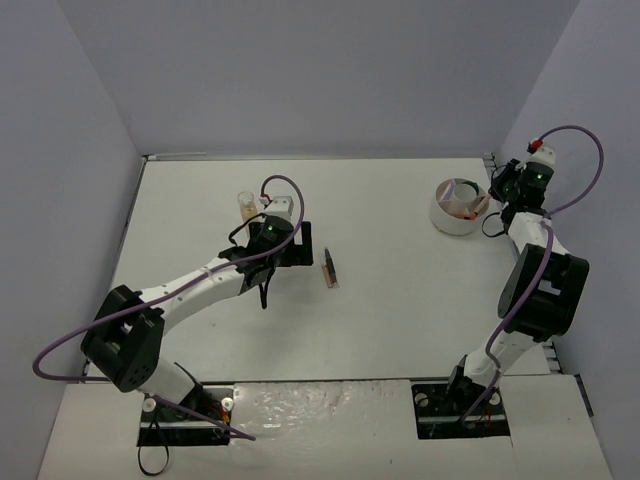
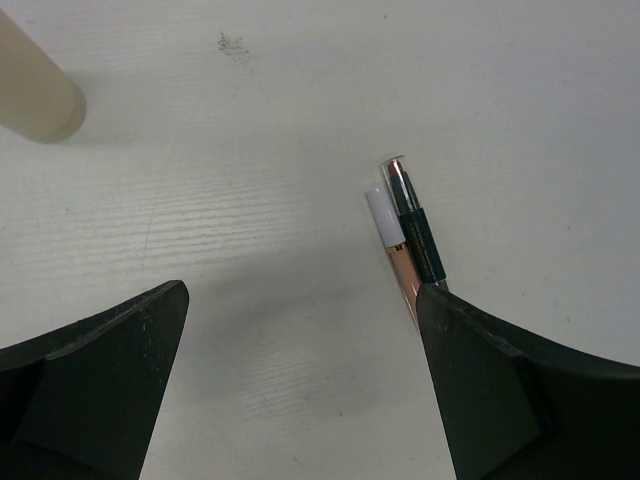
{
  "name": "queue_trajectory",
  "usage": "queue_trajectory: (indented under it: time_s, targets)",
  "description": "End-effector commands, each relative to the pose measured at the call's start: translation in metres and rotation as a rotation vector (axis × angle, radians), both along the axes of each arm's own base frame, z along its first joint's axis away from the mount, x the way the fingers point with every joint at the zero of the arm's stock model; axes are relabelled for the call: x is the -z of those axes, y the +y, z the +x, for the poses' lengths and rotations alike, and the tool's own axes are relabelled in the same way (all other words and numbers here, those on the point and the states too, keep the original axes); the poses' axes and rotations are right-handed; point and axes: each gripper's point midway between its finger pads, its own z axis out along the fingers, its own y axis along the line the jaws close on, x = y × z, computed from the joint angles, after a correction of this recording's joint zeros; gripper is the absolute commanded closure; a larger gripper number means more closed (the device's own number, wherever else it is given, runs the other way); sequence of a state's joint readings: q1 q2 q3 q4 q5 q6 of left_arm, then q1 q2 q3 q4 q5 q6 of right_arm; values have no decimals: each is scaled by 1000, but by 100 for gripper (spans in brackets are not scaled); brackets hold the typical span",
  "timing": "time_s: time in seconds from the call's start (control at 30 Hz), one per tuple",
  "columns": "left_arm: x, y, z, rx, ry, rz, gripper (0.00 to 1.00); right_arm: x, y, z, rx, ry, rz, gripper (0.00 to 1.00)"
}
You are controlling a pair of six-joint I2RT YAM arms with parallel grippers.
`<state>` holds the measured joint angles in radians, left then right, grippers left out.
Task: Organize the makeup
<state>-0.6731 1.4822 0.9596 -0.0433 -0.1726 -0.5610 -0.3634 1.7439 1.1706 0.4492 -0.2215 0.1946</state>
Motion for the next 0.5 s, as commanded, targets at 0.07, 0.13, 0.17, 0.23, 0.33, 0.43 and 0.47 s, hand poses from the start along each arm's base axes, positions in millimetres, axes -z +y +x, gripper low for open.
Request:
queue_trajectory:
  time_s: [0.07,0.13,0.17,0.23,0.33,0.43,0.47]
  targets:
    - [-39,-14,17,-15,-91,-96,3,-26,5,22,-69,-93,-28,100]
    - [-38,-14,17,-17,-90,-97,3,-22,5,22,-72,-89,-17,100]
    - [-37,-14,17,-16,-87,-97,3,-22,7,23,-77,-88,-13,100]
    - [-38,-15,17,-15,-86,-101,3,-17,8,24,-81,-78,-4,98]
    - [-35,-19,17,-13,-75,-125,3,-24,6,24,-72,-86,-5,81]
    - [-29,-26,16,1,-56,-142,3,-33,4,23,-73,-79,-25,65]
    - [-30,-26,17,2,-53,-137,3,-41,4,22,-72,-86,-39,61]
